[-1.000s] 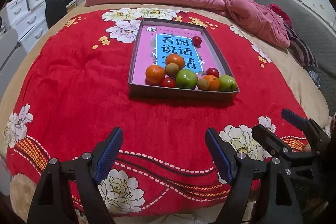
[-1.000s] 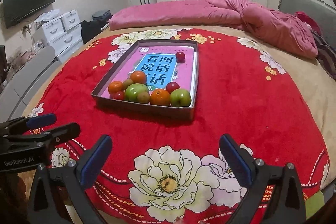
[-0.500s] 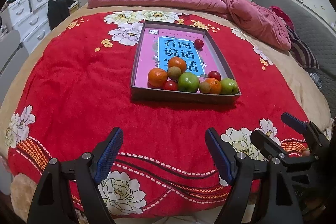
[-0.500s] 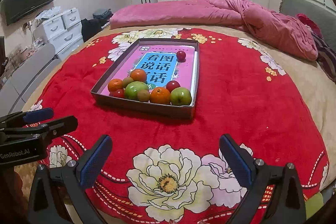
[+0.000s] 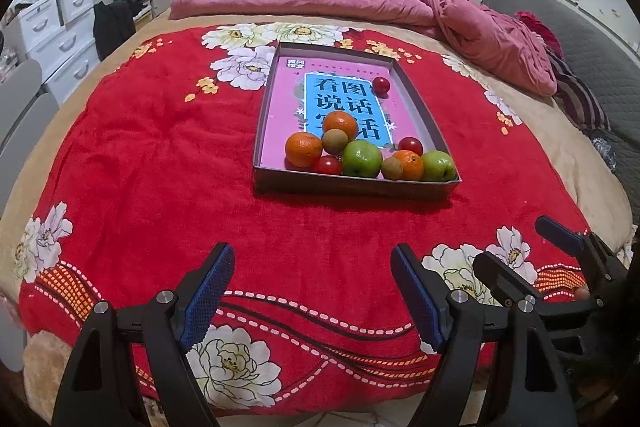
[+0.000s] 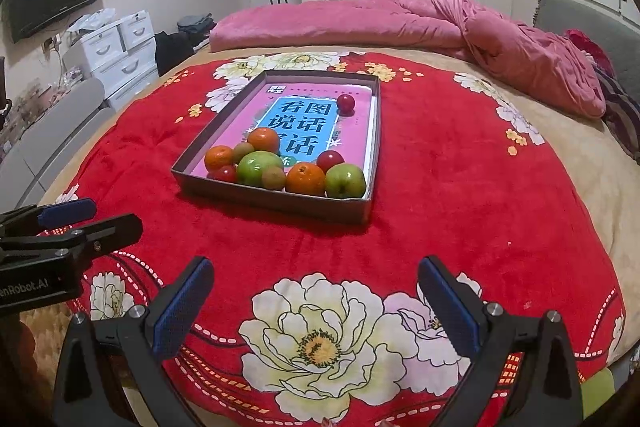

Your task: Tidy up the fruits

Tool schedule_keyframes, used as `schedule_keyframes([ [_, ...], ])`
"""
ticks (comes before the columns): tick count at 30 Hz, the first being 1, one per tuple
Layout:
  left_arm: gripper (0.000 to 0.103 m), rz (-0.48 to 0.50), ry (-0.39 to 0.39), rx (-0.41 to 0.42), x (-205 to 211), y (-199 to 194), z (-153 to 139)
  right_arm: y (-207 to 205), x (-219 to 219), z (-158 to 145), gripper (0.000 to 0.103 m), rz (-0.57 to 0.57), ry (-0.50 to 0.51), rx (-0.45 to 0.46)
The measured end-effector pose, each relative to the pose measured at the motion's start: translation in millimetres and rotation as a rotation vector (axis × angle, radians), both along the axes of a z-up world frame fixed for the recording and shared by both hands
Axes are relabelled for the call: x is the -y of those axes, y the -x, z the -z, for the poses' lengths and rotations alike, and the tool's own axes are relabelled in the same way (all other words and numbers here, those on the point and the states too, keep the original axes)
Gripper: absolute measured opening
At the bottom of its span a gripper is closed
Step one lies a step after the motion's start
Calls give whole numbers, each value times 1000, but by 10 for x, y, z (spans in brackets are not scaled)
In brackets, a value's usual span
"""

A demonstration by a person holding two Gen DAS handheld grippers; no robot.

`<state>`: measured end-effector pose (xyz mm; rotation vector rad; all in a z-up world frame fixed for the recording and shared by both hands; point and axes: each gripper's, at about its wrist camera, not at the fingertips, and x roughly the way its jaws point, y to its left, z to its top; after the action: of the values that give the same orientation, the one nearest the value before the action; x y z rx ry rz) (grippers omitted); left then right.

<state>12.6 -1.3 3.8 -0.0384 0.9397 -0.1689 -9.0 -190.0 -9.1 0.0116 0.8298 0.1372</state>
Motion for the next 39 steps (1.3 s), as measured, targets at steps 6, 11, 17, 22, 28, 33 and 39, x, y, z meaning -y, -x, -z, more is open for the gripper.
schedule_keyframes([
  [6,81,3,-4,5,16,15,-17,3,9,-11,103,8,-3,3],
  [11,81,-1,-1,-1,5,8,-15,-3,20,-5,103,3,-3,-3],
  [17,81,-5,0,-2,-7,4,-7,-10,31,12,103,11,-5,-4],
  [22,81,-5,0,-5,-10,0,-4,-14,35,20,103,13,-2,-2],
  [28,81,-5,-2,-3,-13,0,-2,-12,58,20,103,17,-1,-1],
  [33,81,-5,-6,-2,-14,-1,7,-11,73,21,103,23,1,-1],
  [39,81,-11,-9,-2,-21,3,2,-8,83,20,103,29,3,1],
])
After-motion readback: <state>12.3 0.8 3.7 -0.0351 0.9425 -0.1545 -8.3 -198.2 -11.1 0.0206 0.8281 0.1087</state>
